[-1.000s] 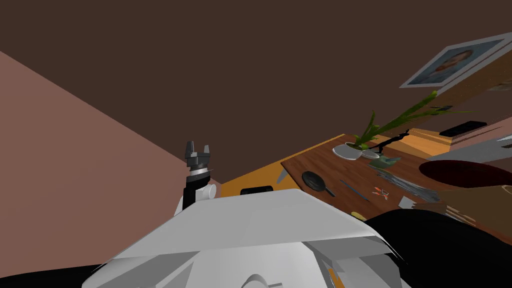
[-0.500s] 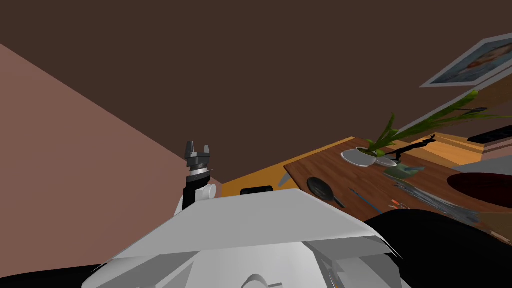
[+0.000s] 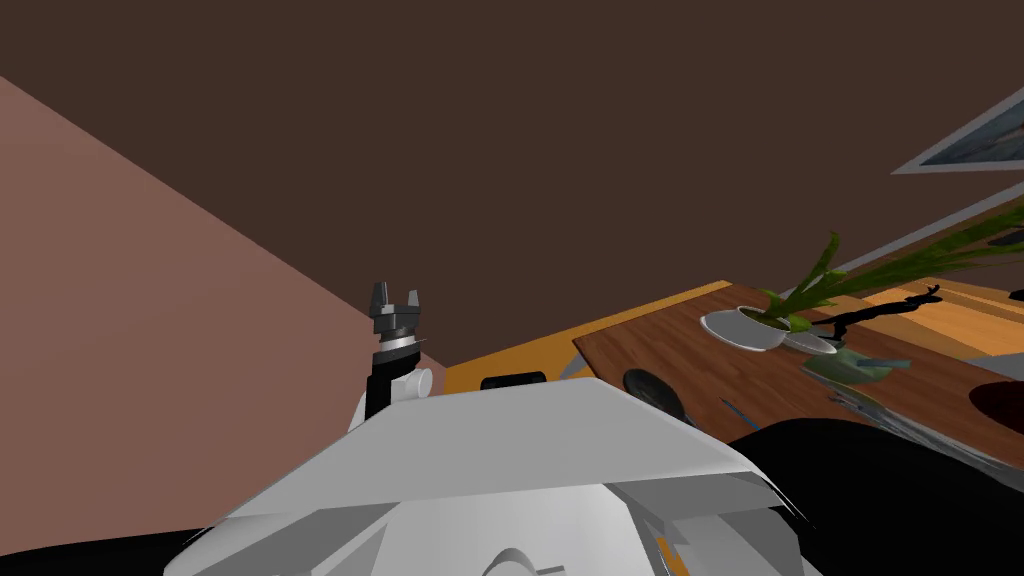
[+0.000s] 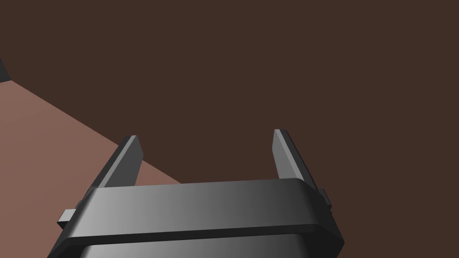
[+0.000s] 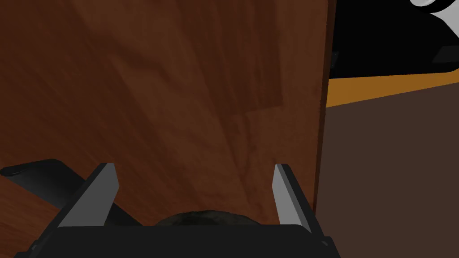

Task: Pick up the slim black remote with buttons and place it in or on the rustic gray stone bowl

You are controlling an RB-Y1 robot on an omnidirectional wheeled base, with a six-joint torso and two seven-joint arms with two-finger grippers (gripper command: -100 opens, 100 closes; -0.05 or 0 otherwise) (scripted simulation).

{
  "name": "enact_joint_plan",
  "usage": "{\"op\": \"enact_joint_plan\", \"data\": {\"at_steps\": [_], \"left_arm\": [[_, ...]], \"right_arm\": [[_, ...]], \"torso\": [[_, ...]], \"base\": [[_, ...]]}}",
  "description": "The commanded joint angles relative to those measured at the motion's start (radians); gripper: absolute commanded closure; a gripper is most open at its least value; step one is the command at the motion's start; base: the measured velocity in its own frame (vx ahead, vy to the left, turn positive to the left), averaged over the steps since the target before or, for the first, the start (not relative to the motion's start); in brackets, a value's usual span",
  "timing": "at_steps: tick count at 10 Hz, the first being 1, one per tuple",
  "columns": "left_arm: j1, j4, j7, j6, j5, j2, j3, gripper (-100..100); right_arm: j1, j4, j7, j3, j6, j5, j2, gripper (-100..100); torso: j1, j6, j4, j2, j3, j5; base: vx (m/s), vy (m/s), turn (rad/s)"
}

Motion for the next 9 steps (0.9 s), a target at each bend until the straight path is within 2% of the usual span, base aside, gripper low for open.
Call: {"op": "enact_joint_plan", "data": {"at_steps": [1,2,5,7,9], "left_arm": [[0.0,0.0,0.0,0.0,0.0,0.0,0.0,0],[0.0,0.0,0.0,0.0,0.0,0.0,0.0,0],[0.0,0.0,0.0,0.0,0.0,0.0,0.0,0],[0.0,0.0,0.0,0.0,0.0,0.0,0.0,0],[0.0,0.0,0.0,0.0,0.0,0.0,0.0,0]], "right_arm": [[0.006,0.05,0.01,0.019,0.002,0.037,-0.012,-100],[0.006,0.051,0.01,0.019,0.002,0.037,-0.012,-100],[0.008,0.128,0.021,0.057,-0.003,0.097,-0.025,-100],[0.0,0.174,0.028,0.092,-0.008,0.14,-0.016,-100],[-0.006,0.19,0.031,0.109,-0.012,0.157,-0.006,-100]], "torso": [[0.0,0.0,0.0,0.0,0.0,0.0],[-0.002,0.0,0.0,-0.001,-0.001,0.0],[-0.001,0.0,0.0,0.0,0.0,0.0],[-0.004,0.0,0.0,-0.002,-0.001,-0.001],[-0.008,0.0,-0.001,-0.002,-0.001,-0.002]], "base": [[0.114,-0.063,0.18],[0.09,-0.057,0.049],[0.088,-0.06,0.114],[0.126,-0.133,0.147],[0.088,-0.135,0.1]]}}
